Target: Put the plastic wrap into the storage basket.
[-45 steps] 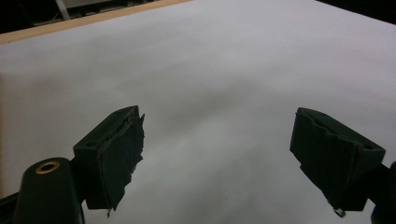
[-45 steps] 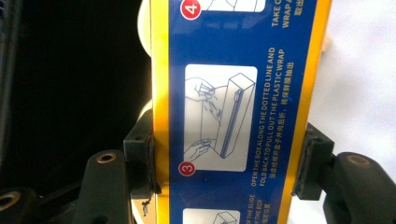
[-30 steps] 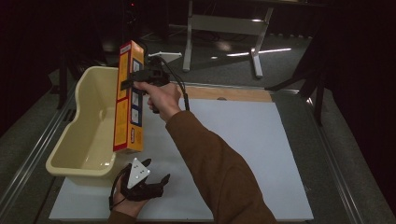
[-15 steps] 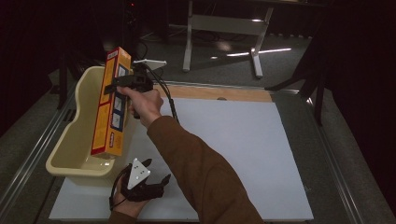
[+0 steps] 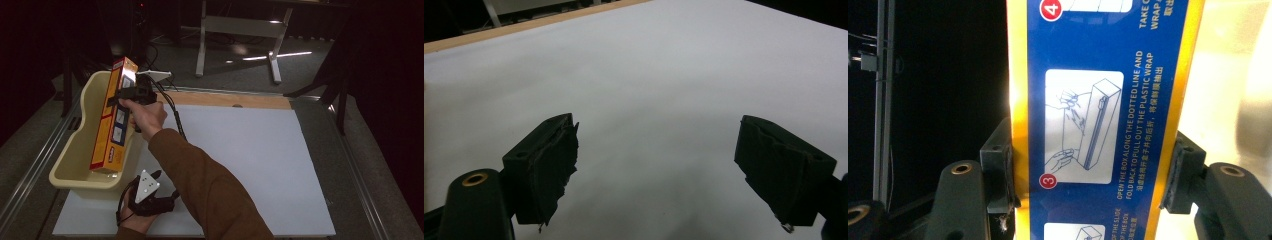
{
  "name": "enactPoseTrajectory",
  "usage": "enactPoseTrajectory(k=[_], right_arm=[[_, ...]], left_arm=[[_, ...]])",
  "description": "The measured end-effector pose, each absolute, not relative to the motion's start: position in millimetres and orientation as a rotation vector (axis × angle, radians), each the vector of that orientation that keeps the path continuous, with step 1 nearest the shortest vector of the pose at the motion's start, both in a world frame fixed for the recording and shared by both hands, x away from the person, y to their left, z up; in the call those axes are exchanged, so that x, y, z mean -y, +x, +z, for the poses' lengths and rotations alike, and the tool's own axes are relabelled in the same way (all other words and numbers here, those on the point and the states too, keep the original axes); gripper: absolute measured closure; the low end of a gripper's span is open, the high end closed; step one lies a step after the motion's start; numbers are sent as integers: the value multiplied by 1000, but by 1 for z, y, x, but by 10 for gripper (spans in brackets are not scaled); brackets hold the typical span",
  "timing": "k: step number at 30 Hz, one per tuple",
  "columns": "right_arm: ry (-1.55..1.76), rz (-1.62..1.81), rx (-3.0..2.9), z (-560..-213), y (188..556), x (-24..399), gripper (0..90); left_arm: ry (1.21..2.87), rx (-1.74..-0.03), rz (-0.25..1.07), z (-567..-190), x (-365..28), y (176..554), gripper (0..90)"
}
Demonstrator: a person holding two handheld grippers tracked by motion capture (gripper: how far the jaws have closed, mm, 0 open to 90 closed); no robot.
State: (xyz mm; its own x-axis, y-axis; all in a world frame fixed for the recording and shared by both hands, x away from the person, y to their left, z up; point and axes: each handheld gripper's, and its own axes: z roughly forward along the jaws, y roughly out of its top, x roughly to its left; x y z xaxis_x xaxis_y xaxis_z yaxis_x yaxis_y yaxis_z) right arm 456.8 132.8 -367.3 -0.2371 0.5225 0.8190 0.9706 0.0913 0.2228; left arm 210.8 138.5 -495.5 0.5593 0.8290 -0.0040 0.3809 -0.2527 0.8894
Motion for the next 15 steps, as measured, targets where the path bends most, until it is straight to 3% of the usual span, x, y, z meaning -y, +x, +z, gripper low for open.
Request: enactPoseTrajectory(k=[15], right_arm=[[-1485,-1014,1877,-376,440,-151,388]], left_arm=[[1861,-985,604,-495,-140,210,172]])
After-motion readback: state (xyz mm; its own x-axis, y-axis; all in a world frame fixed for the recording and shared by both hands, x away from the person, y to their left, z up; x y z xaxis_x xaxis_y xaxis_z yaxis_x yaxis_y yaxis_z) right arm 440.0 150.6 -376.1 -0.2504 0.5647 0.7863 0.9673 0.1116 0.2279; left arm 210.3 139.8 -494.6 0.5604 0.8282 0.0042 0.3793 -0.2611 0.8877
